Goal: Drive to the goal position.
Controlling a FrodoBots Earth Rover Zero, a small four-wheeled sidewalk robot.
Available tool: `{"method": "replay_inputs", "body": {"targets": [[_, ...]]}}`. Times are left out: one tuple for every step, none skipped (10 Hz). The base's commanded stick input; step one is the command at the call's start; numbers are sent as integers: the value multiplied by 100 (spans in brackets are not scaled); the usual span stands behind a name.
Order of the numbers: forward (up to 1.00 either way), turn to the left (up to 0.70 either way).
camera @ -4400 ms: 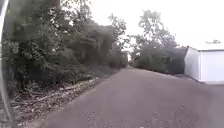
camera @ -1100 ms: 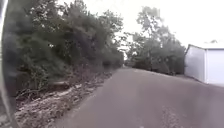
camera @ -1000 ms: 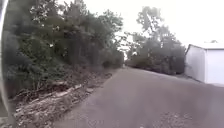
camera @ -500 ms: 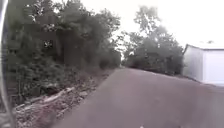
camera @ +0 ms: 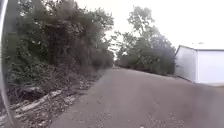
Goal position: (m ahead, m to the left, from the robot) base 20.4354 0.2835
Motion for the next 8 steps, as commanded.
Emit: {"method": "replay_inputs", "body": {"targets": [[70,1],[70,1],[70,1],[70,1],[70,1],[70,1],[70,1],[70,1]]}}
